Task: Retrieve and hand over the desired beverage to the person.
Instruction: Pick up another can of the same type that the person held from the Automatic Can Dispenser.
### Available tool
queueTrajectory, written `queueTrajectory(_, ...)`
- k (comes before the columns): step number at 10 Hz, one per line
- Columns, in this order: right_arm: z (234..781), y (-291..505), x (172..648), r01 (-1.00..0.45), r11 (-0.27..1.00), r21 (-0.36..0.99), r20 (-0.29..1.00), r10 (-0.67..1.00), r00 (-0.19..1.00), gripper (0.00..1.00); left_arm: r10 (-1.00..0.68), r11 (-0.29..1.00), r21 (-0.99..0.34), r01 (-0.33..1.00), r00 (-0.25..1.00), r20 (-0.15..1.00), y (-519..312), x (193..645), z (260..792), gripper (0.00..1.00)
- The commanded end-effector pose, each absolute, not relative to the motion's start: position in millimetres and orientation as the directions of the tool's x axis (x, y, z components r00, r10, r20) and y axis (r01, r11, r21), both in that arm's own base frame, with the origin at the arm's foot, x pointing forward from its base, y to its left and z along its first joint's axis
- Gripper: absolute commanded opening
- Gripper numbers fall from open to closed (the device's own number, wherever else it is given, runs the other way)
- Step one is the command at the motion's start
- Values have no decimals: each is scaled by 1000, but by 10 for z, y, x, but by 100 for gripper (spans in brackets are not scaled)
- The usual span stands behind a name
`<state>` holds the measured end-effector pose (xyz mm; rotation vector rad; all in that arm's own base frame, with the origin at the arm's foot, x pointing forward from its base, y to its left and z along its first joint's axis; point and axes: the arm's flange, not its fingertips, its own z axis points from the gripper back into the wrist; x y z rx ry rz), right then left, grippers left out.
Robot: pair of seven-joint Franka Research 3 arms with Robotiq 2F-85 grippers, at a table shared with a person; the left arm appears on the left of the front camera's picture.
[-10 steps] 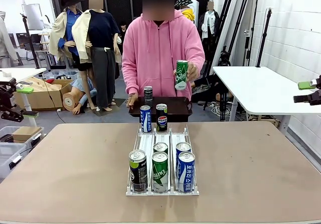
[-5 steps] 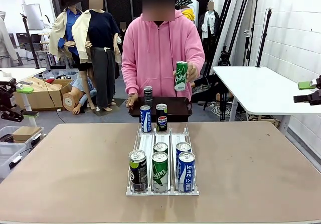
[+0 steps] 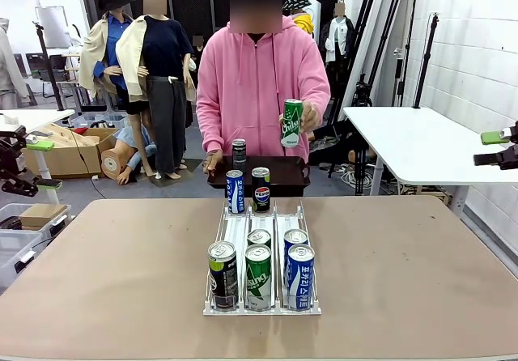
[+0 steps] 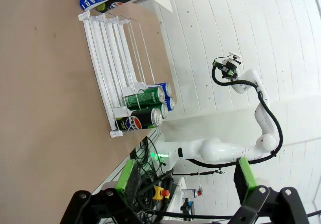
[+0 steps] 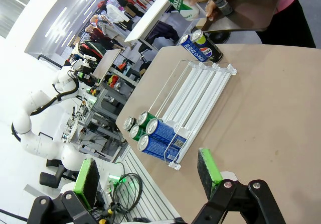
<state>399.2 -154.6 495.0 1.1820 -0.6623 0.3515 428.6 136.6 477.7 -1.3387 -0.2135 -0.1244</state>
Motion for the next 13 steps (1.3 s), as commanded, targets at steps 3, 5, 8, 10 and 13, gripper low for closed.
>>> queueTrajectory(3, 4953, -1540, 3995, -585, 347, 733, 646, -86, 758, 100, 40, 230, -949, 214, 973, 229, 1360, 4247, 4792, 100)
queueTrajectory(5, 4953, -1540, 3995, -585, 347, 733, 646, -86, 758, 100, 40, 230, -949, 214, 973, 229, 1360, 4247, 4792, 100)
queueTrajectory(8, 4953, -1540, 3995, -585, 347, 733, 646, -86, 758, 100, 40, 230, -949, 214, 973, 229, 1360, 4247, 4792, 100)
queueTrajectory(10, 4953, -1540, 3995, -585, 347, 733, 646, -86, 758, 100, 40, 230, -949, 214, 973, 229, 1360, 4247, 4792, 100)
queueTrajectory(13, 4953, -1540, 3995, -585, 347, 733, 646, -86, 758, 100, 40, 230, -949, 214, 973, 229, 1360, 4247, 4792, 100)
